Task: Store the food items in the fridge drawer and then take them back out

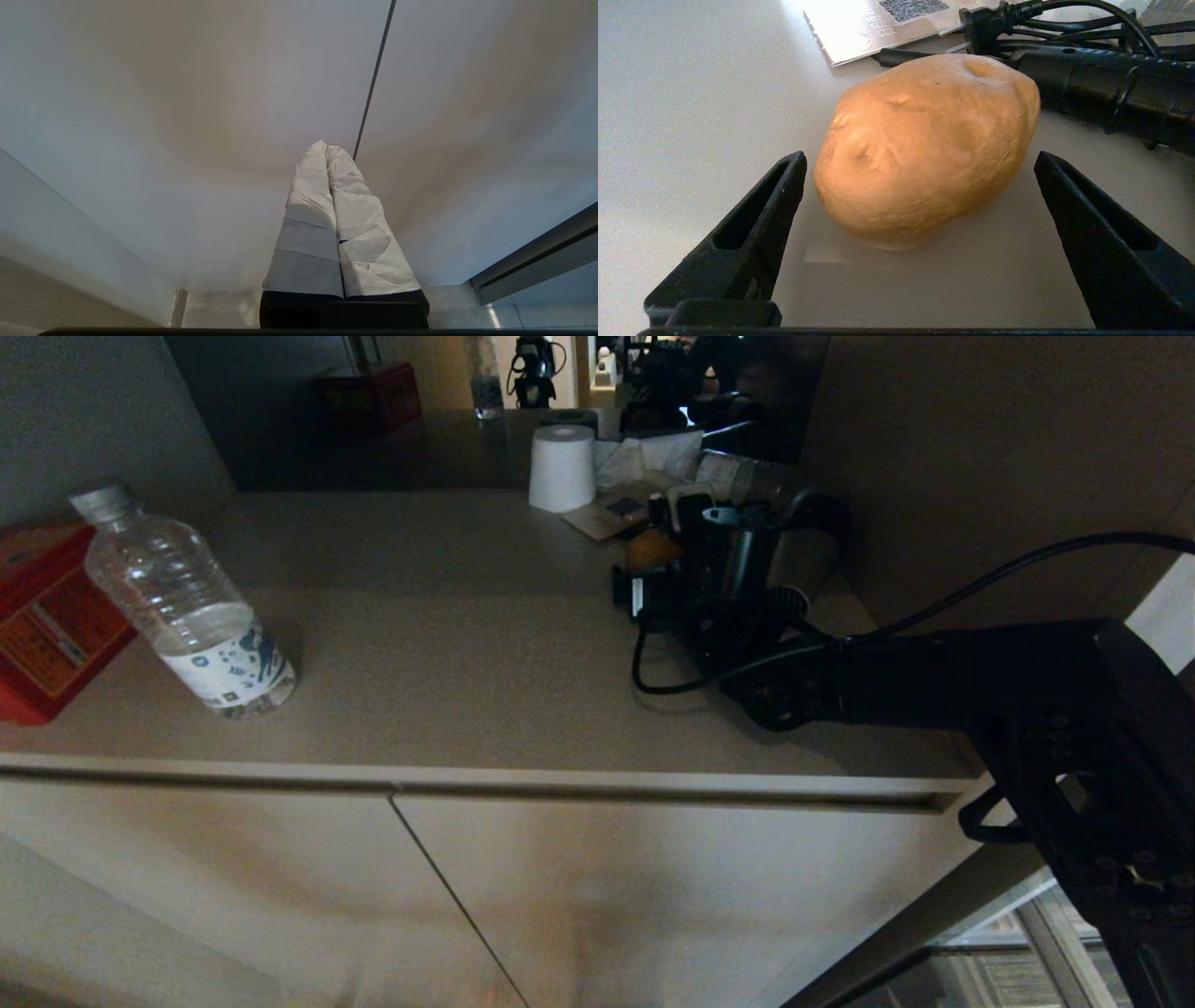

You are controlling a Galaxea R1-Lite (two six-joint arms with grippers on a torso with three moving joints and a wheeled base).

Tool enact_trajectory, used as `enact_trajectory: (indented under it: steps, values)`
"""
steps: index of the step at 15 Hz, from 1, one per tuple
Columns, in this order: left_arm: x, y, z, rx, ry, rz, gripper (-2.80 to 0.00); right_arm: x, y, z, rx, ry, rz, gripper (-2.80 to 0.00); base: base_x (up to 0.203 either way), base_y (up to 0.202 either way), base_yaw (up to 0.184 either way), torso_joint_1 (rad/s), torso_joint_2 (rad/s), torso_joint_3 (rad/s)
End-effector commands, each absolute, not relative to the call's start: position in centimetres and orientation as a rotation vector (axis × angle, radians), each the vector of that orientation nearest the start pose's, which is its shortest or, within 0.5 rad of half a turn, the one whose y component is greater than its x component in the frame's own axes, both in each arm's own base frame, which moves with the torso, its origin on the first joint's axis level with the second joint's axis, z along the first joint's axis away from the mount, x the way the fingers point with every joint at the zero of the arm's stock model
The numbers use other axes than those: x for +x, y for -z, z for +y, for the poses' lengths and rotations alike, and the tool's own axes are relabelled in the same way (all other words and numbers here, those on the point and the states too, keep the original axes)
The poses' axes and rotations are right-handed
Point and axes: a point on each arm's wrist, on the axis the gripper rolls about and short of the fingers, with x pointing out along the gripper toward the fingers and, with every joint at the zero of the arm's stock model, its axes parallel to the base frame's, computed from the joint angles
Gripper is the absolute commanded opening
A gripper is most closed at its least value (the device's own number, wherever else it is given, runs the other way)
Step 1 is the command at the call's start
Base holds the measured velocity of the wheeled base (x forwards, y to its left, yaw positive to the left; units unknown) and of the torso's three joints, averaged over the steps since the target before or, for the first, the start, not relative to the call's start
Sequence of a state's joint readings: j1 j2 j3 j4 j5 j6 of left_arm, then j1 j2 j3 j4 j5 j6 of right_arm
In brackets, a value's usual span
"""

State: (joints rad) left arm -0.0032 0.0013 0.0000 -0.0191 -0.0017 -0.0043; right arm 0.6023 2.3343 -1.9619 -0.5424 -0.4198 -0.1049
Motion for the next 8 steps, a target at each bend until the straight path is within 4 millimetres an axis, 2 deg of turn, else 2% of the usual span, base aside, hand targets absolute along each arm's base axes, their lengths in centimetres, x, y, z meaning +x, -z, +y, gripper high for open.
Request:
enact_trajectory:
  steps: [1, 3, 4, 8]
  values:
    - [-2.2, -7.48, 0.0, -0.005, 0.005, -0.008, -2.8, 41.6, -23.74, 27.43, -0.024, -0.171, -0.154, 0.0, 0.0, 0.0, 0.0, 0.0, 0.0, 0.0]
    - [-2.19, -7.46, 0.0, -0.005, 0.005, -0.007, -2.8, 41.73, -23.73, 27.24, -0.025, -0.167, -0.152, 0.0, 0.0, 0.0, 0.0, 0.0, 0.0, 0.0]
    - [-2.19, -7.45, 0.0, -0.005, 0.005, -0.007, -2.8, 41.74, -23.8, 27.16, -0.025, -0.165, -0.154, -2.8, 0.0, 0.0, 0.0, 0.0, 0.0, 0.0]
    - [-2.2, -7.47, 0.0, -0.005, 0.005, -0.008, -2.8, 41.82, -23.84, 27.02, -0.023, -0.162, -0.156, -2.8, 0.0, 0.0, 0.0, 0.0, 0.0, 0.0]
